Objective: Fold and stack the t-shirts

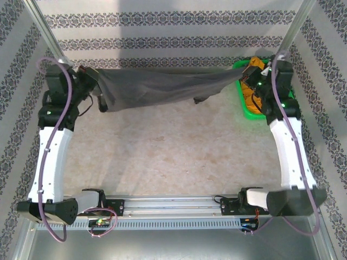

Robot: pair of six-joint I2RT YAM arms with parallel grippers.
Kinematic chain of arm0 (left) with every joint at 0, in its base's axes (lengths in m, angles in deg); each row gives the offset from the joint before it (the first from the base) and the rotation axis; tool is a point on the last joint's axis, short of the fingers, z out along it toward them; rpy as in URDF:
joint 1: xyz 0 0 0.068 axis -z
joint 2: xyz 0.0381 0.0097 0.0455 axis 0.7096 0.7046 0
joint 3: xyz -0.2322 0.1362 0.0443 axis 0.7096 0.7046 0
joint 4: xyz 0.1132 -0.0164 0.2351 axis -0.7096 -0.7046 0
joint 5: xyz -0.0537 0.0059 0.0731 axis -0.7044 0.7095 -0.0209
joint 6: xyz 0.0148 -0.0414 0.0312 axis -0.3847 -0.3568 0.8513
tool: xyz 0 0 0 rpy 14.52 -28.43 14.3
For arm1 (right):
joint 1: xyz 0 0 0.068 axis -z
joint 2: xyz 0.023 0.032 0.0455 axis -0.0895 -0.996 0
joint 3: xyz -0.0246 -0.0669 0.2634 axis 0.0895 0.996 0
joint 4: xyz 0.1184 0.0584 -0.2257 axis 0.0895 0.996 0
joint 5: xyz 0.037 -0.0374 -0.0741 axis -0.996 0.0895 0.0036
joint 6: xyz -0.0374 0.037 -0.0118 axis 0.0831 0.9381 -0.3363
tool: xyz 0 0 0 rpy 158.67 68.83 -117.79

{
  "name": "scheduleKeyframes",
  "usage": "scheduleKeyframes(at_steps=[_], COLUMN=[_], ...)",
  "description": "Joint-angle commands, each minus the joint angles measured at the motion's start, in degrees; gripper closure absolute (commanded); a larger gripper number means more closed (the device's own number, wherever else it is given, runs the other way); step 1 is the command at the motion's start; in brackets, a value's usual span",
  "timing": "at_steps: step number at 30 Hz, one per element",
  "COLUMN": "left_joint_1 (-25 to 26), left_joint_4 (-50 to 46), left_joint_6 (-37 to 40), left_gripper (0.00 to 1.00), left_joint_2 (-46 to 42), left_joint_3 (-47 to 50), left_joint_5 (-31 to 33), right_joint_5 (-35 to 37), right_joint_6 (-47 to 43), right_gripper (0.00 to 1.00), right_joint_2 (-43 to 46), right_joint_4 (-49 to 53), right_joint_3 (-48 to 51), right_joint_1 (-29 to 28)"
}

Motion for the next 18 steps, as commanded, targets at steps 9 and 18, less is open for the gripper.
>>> scheduleKeyframes(at_steps=[9,18], left_joint_1=[-1.9,-4.1], left_joint_4=[-5.2,2.0], left_joint_6=[-0.2,-3.9], left_gripper=[1.0,1.0], left_joint_2=[-2.1,16.6], left_joint_3=[-10.2,-7.4], left_joint_5=[5.5,-6.6], right_joint_5=[4.3,-4.6], right_joint_6=[0.8,3.3], right_gripper=[1.0,1.0], right_joint_2=[9.8,-9.7], right_joint_4=[-7.1,-9.8], right_joint_3=[1.8,-3.6], right_joint_1=[1.5,-1.3])
